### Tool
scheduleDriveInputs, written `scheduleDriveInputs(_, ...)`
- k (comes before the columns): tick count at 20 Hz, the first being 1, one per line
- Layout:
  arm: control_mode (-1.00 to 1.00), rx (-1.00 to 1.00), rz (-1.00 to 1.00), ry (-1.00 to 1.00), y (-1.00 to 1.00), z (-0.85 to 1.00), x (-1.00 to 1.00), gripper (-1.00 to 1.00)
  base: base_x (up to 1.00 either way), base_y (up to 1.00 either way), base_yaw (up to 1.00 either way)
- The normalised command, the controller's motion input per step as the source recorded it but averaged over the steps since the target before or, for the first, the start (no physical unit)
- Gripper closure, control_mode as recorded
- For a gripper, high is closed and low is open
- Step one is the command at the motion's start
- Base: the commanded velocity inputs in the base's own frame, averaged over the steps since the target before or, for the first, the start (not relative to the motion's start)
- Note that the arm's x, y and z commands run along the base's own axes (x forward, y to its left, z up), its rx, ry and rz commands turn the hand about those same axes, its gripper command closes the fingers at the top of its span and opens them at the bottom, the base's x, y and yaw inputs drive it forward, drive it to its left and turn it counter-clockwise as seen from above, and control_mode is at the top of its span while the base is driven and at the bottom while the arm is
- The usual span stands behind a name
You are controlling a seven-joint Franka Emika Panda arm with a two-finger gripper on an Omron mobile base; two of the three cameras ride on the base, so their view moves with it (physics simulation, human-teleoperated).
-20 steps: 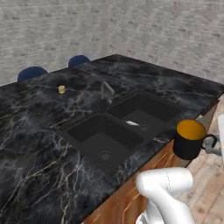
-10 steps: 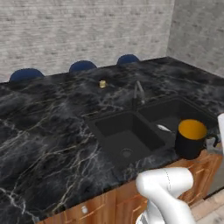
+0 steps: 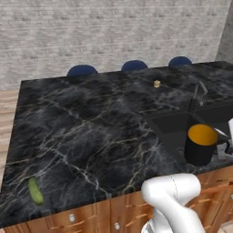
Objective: Open the cabinet directly in front. Then move the liquor and the mug to the dining counter with the candle on it.
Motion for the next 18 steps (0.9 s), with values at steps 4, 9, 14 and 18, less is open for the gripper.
scheduleDriveInputs(4, 1.0, 0.0, 0.0, 0.0, 0.0, 0.0, 0.0, 1.0, 0.76, 0.16, -0.06)
scheduleDriveInputs(9, 1.0, 0.0, 0.0, 0.0, 0.0, 0.0, 0.0, 1.0, 1.0, 0.0, -0.07)
scheduleDriveInputs(14, 1.0, 0.0, 0.0, 0.0, 0.0, 0.0, 0.0, 1.0, 0.61, 0.0, -0.05)
scheduleDriveInputs(18, -1.0, 0.0, 0.0, 0.0, 0.0, 0.0, 0.0, 1.0, 0.0, 0.0, 0.0)
